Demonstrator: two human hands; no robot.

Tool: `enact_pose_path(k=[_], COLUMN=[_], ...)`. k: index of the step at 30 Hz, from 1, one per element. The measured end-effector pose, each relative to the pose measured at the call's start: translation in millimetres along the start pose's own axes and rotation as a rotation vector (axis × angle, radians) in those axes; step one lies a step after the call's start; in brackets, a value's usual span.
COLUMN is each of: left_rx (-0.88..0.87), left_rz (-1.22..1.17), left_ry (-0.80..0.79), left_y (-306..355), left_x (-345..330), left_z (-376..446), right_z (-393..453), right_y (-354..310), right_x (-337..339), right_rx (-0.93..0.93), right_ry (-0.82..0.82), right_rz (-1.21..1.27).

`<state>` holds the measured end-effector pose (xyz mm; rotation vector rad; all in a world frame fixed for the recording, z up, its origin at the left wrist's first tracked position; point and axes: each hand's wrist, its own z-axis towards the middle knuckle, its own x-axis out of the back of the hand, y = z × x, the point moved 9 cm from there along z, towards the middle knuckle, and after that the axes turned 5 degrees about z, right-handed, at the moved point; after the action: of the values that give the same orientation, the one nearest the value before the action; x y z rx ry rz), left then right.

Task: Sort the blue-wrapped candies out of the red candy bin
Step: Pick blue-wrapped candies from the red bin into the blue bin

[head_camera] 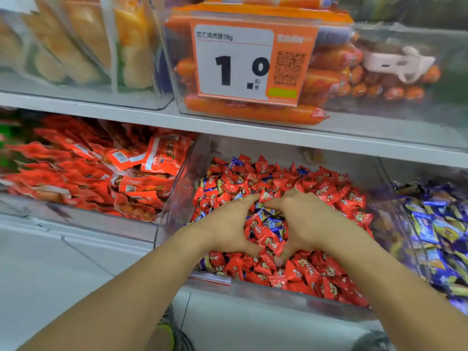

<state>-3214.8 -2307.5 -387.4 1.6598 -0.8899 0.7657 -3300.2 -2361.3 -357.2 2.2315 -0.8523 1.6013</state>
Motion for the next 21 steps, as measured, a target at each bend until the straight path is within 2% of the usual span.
enact_pose_path(k=[5, 13, 18, 21], left_rx=[0.022, -0.012, -0.056, -0.028], left_rz=[-0.025, -0.17, -0.1, -0.16], left_ry=[-0.011, 0.03, 0.011, -0.09], left_y=[-2, 1, 4, 8], left_x=[3, 30, 45, 37], left_z=[1, -20, -48, -63], right_z=[1, -5, -20, -33], right_y=[1, -2, -15, -14], right_x=[6, 9, 17, 21], right_rx=[0.071, 0.193, 0.285, 0.316], right_ry=[0.04, 0.097, 0.083, 0.051], right_rz=[0.156, 0.622, 0.668, 0.646])
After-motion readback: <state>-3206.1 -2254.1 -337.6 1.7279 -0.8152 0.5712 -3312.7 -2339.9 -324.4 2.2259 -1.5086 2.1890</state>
